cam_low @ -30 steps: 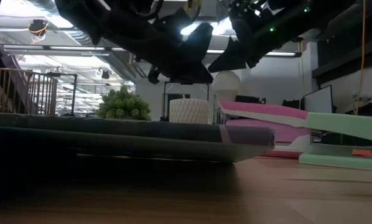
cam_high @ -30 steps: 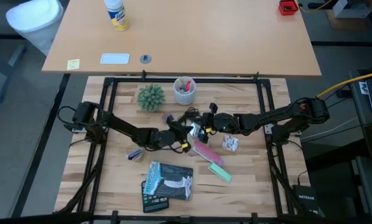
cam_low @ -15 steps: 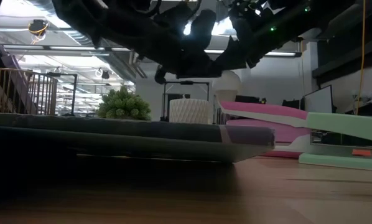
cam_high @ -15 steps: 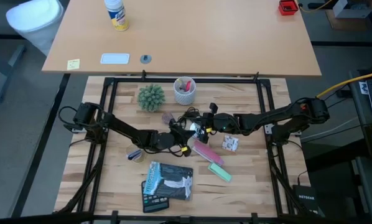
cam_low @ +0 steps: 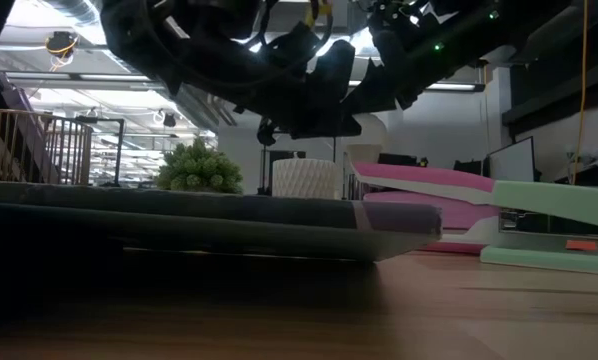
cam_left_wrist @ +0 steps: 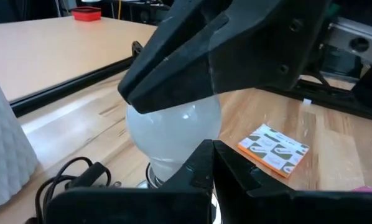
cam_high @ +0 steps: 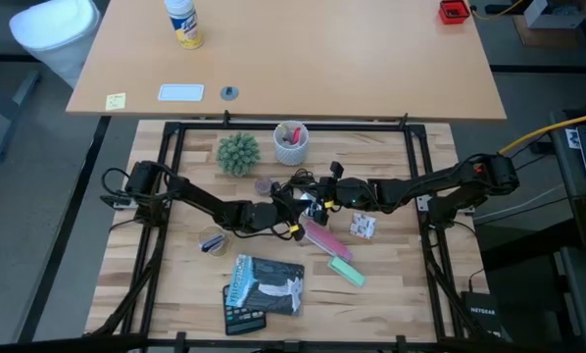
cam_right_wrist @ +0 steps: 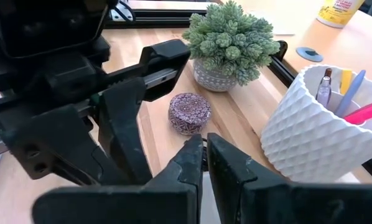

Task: Screw lightbulb
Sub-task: Insert the lightbulb into the lamp

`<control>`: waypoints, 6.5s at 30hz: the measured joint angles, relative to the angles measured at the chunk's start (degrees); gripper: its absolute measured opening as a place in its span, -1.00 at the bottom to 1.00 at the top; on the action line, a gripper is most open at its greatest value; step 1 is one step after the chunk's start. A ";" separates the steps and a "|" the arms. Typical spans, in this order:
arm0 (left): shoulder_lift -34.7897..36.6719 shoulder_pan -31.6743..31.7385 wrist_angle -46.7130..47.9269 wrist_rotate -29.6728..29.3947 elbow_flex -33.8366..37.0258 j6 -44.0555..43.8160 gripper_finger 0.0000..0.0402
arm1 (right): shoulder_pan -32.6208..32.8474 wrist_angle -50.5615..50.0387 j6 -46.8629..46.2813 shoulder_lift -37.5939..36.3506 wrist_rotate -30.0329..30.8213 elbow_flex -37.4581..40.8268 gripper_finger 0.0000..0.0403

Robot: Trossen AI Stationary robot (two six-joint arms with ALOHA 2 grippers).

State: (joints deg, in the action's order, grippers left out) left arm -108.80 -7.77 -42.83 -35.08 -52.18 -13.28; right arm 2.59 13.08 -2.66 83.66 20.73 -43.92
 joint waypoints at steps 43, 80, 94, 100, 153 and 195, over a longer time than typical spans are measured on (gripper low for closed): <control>-0.06 -2.64 4.38 -10.64 0.05 3.43 -1.00 | 0.04 0.44 -0.02 0.02 -0.37 0.02 -0.86; 0.03 -4.24 4.29 -7.51 0.07 3.28 -0.99 | 0.02 4.70 0.01 3.21 0.34 -0.13 -0.86; 0.03 -4.19 3.09 -7.51 0.07 3.28 -0.99 | 0.04 4.17 -0.50 3.25 4.57 -0.07 -0.86; 0.03 -3.70 2.91 -6.37 0.07 3.26 -0.99 | 0.04 3.23 -0.54 3.24 4.30 -0.07 -0.86; 0.03 -0.05 3.79 -7.78 0.07 15.82 -1.00 | 0.02 0.79 -1.94 3.23 0.85 -0.04 -0.86; 2.63 -6.66 7.51 -11.24 0.11 15.92 -1.00 | 0.07 0.95 -1.52 3.30 -1.00 -0.04 -0.86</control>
State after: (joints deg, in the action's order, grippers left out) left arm -106.17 -14.43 -35.33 -46.31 -52.07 2.65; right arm 2.66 14.03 -4.19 86.96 19.73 -43.97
